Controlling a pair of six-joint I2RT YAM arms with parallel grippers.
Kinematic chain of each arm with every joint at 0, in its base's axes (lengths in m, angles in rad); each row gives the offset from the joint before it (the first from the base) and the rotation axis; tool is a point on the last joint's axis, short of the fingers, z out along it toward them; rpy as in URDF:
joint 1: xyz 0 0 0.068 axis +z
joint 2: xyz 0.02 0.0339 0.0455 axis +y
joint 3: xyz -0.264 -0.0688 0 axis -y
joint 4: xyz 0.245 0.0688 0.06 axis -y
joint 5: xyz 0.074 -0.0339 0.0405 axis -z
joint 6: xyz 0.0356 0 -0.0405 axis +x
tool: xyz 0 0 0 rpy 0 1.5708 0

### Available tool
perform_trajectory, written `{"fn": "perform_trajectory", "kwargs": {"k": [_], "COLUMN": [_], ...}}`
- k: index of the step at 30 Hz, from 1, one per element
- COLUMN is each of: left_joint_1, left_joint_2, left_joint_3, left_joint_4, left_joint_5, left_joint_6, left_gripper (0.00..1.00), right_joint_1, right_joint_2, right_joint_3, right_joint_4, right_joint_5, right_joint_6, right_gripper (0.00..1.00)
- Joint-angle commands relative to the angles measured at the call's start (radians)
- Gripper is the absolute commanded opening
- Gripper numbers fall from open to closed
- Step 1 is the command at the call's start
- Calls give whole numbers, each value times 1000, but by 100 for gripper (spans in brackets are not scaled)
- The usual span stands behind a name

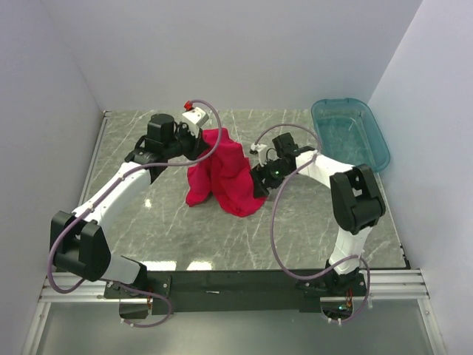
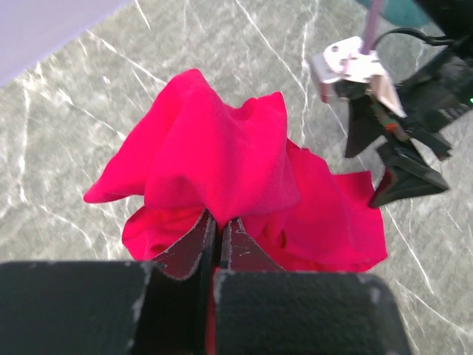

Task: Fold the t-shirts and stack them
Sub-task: Flatten the tshirt out

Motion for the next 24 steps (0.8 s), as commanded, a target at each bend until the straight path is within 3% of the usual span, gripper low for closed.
{"fn": "perform_trajectory", "kwargs": {"k": [1, 9, 11, 12, 14, 15, 17, 24], "left_joint_1": [-1, 1, 1, 1, 2, 2, 4, 22], "left_joint_2": [-50, -65, -76, -79, -91, -96, -116, -264], "left_joint_3": [-16, -36, -45, -47, -58, -61, -73, -131], "left_joint_4": [50, 49, 49, 49, 44, 42, 39, 16], "left_joint_5": [16, -4, -15, -18, -32, -36, -56, -148], "left_joint_6": [-18, -29, -32, -35, -45, -49, -52, -84], "left_gripper": [2, 2, 2, 2, 2, 2, 2, 2], "right_joint_1": [9, 35, 40, 45, 45, 43, 39, 8], "right_joint_2": [39, 96, 105, 113, 111, 87, 39, -351], "right_joint_3": [51, 97, 102, 108, 126, 126, 114, 146], "right_joint_4": [-15, -82, -119, -137, -185, -191, -185, -245], "right_joint_5": [38, 41, 21, 3, -16, -19, -8, 72], "right_joint_6": [3, -14, -26, -41, -69, -74, -81, -195], "right_gripper": [82, 73, 63, 48, 30, 13, 0, 0]}}
